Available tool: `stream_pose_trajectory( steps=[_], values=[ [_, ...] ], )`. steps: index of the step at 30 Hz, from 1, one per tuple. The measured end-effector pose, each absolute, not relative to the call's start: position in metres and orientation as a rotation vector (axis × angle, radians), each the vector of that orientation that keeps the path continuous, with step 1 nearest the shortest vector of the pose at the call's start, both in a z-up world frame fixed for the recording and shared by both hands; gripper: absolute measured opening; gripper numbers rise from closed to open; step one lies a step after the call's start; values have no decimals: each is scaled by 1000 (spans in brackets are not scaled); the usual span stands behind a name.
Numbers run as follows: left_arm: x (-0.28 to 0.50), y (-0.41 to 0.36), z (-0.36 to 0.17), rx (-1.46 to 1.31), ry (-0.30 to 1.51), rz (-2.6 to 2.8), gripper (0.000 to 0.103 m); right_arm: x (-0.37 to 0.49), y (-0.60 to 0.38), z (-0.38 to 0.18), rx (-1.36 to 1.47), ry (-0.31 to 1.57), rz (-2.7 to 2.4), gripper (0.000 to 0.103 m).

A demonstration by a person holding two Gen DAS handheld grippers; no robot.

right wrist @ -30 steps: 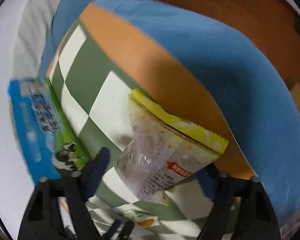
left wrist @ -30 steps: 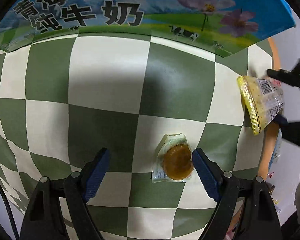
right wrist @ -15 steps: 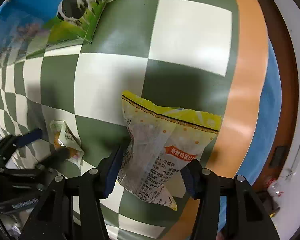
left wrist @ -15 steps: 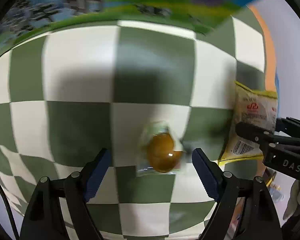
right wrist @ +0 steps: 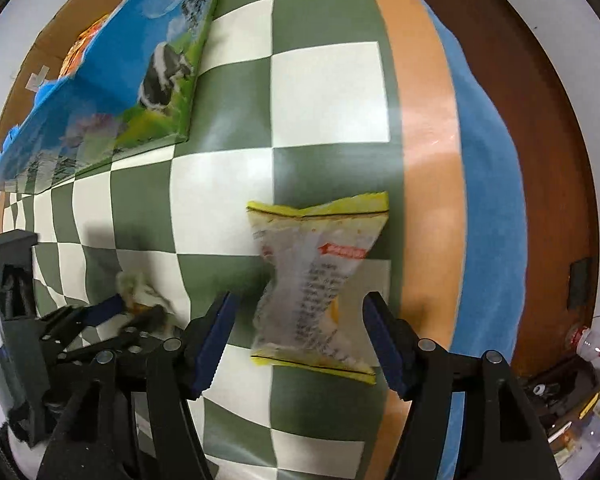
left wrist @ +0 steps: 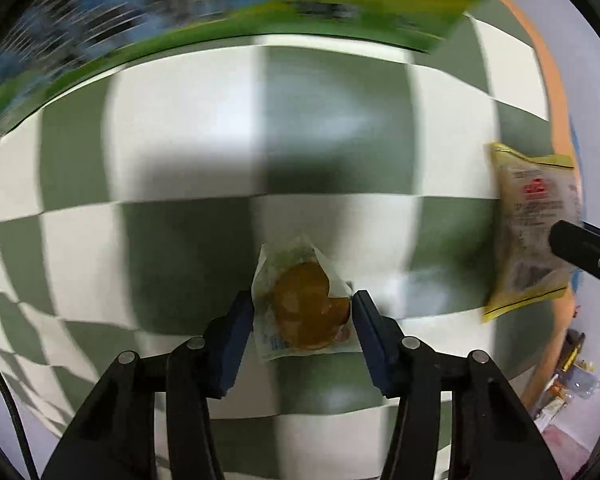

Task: Organize snacks
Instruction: 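Grasp the round wrapped cake with left tool while right tool grasps the yellow-white bread bag, then carry both items into the box and open both tools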

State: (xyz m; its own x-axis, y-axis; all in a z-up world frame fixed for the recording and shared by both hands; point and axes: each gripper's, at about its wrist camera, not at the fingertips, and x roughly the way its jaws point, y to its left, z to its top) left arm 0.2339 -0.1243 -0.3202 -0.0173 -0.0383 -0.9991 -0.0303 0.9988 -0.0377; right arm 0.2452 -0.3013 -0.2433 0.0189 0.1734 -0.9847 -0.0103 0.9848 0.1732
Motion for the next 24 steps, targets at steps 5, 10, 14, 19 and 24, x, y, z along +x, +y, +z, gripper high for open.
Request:
stream_pose_trajectory(
  steps=[5, 10, 14, 19, 24],
  values=[
    [229, -86, -327, -171, 1629, 35, 51, 235, -289, -258, 140, 1556, 133, 69],
    [234, -97, -344, -110, 1682, 34, 57, 236, -278, -274, 142, 1567, 104, 69],
    [225, -114, -344, -66, 1643, 63, 54, 236, -270, -288, 127, 1578, 82, 68],
    [213, -115, -330, -80, 1614, 66, 43, 224, -281, -295, 85, 1553, 66, 50],
    [206, -106, -316, -122, 1594, 69, 43, 210, -278, -282, 83, 1526, 112, 41]
  ],
)
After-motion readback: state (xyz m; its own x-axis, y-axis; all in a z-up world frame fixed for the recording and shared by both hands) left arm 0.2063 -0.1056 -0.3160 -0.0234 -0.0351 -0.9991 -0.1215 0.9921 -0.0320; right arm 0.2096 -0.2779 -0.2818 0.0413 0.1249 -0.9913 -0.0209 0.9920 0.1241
